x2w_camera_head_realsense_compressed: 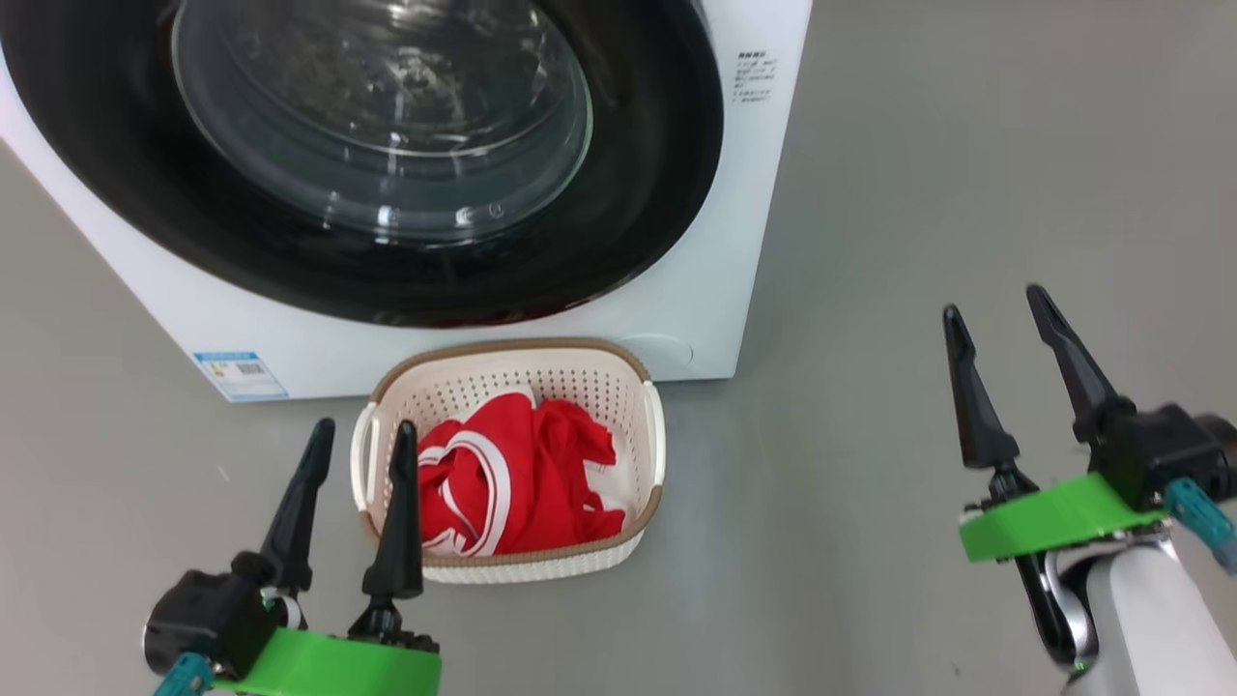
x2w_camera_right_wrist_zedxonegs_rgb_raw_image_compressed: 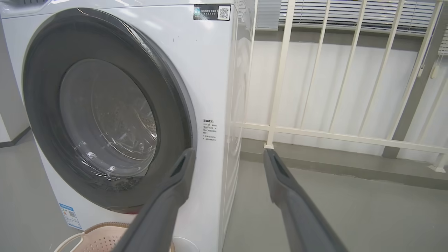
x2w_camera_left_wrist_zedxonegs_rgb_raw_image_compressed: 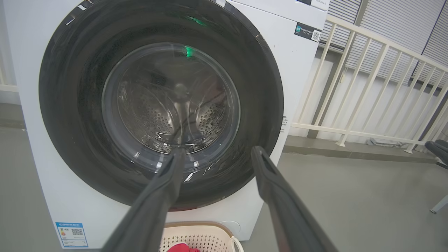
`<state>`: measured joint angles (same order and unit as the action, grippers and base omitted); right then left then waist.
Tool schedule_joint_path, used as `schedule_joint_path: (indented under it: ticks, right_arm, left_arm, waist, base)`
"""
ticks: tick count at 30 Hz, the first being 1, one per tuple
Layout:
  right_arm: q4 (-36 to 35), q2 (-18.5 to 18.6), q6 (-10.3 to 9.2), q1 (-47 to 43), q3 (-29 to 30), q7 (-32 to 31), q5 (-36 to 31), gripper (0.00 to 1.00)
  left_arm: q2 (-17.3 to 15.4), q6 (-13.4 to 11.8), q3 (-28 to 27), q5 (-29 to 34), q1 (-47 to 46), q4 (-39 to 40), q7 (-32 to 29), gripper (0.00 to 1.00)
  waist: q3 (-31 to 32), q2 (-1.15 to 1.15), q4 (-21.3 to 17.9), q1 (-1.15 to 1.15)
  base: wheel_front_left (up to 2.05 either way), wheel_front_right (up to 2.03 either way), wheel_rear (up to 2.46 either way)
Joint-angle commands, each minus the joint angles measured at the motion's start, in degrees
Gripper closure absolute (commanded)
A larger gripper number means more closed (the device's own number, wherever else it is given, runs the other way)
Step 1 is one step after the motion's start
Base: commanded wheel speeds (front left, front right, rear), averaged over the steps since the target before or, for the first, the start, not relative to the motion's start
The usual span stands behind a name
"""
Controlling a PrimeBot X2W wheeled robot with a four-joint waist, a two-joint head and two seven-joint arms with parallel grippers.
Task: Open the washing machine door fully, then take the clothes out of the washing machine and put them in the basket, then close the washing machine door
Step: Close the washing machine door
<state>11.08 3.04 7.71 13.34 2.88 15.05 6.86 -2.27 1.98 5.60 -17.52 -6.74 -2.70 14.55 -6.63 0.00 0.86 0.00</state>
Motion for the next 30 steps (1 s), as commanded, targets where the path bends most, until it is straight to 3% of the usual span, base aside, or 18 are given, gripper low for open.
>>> schedule_joint_path:
  ticks: [1, 15, 30]
  right_arm:
    - [-2.08, -0.16, -0.22, -0.63, -1.09, -0.05, 0.2, 0.0]
    - [-7.52, -0.16, -0.22, -11.9, -0.6, -0.05, -0.39, 0.0]
    - [-9.51, -0.16, -0.22, -14.37, -1.99, -0.05, 0.56, 0.0]
  left_arm:
    - [-0.61, -0.11, -2.03, 0.87, -0.14, 1.26, 0.45, 0.0]
    - [-0.61, 0.57, -3.58, 2.82, 4.76, 1.68, 0.45, 0.0]
    - [-0.61, 1.35, -5.46, 4.23, 6.01, 1.47, 0.45, 0.0]
  waist:
    - [1.17, 0.0, -0.72, 0.0]
    - [6.45, 0.0, -1.43, 0.0]
    - [7.58, 0.0, -1.94, 0.0]
  base:
    - [0.0, 0.0, 0.0]
    - [0.0, 0.0, 0.0]
    - [0.0, 0.0, 0.0]
